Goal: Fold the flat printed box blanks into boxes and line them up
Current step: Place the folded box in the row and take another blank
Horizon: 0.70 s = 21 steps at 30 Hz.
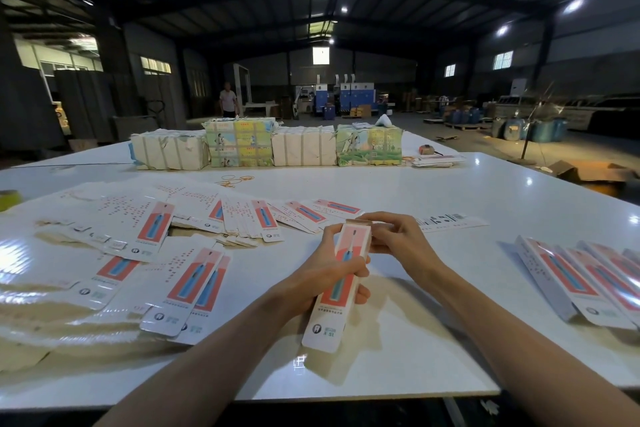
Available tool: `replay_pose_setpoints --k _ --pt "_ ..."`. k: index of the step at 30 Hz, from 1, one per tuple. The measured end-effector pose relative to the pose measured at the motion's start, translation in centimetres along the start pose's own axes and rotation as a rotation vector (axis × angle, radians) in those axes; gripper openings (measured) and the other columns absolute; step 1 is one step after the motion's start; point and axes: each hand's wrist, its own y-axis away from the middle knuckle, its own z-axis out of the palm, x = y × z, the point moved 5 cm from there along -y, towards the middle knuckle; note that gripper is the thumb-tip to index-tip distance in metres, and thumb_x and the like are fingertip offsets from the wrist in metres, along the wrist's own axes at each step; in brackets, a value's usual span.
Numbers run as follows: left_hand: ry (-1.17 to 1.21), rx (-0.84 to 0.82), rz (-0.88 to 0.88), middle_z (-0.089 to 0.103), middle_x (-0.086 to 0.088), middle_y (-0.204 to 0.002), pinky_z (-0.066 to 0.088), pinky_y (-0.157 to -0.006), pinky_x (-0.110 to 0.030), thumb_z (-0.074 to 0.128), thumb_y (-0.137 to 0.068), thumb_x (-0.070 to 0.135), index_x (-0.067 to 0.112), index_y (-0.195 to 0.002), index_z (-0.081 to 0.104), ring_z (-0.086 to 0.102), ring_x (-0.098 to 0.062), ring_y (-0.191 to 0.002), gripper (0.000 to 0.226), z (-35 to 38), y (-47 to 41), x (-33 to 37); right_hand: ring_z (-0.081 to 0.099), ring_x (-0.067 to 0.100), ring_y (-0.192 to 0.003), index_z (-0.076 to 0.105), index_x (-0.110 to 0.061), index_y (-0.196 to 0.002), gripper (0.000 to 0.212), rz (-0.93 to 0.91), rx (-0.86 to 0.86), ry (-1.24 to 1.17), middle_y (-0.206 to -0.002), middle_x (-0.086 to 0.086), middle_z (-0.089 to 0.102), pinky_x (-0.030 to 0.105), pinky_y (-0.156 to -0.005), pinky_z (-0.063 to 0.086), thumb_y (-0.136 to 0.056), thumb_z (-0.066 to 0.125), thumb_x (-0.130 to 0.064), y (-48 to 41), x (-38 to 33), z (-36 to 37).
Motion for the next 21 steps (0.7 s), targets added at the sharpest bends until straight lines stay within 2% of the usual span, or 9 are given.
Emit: replay_pose_setpoints --k 3,6,11,16,21 --pt "-0.034 0.002 0.008 0.07 -0.004 -0.116 0.063 -0.065 -0.033 0.078 -0.091 0.023 0.058 -0.135 0.024 0.08 -0.029 -0.082 0.078 0.0 0.0 0.0 0.078 0.035 -0.102 0.081 -0.007 -0.104 0.019 0.131 0.004 -0.175 -0.108 0.017 0.08 0.032 -0.073 0.064 -0.102 0.063 -0.014 -0.2 0.3 0.0" --pt "-0.057 0.001 0.025 0.069 0.0 -0.117 0.062 -0.061 -0.03 0.08 -0.089 0.022 0.065 -0.125 0.026 0.08 -0.028 -0.079 0.078 0.1 -0.1 0.2 0.078 0.035 -0.101 0.08 -0.005 -0.11 0.025 0.195 0.029 -0.246 -0.109 0.018 0.08 0.032 -0.072 0.064 -0.102 0.069 -0.026 -0.4 0.7 -0.1" --pt "-0.074 -0.012 0.046 0.065 -0.004 -0.123 0.063 -0.061 -0.033 0.082 -0.083 0.019 0.063 -0.133 0.022 0.08 -0.03 -0.078 0.089 0.2 -0.1 0.4 0.079 0.035 -0.097 0.082 -0.003 -0.104 0.015 0.286 0.028 -0.322 -0.109 0.023 0.078 0.032 -0.07 0.065 -0.095 0.075 -0.013 -0.6 1.1 -0.5" --pt "-0.096 0.005 0.074 0.06 -0.005 -0.123 0.062 -0.059 -0.031 0.083 -0.08 0.016 0.073 -0.125 0.02 0.08 -0.031 -0.075 0.096 0.0 0.0 0.6 0.08 0.035 -0.091 0.081 0.0 -0.1 0.01 0.346 0.062 -0.344 -0.107 0.027 0.078 0.033 -0.067 0.065 -0.093 0.073 -0.002 -0.8 1.4 -0.9" --pt "-0.12 0.019 0.089 0.058 -0.003 -0.122 0.062 -0.059 -0.03 0.083 -0.08 0.018 0.076 -0.121 0.019 0.08 -0.029 -0.075 0.095 0.0 0.2 0.6 0.079 0.036 -0.094 0.079 0.003 -0.103 0.013 0.341 0.058 -0.322 -0.107 0.026 0.078 0.033 -0.066 0.065 -0.093 0.071 0.001 -0.9 1.4 -1.0"
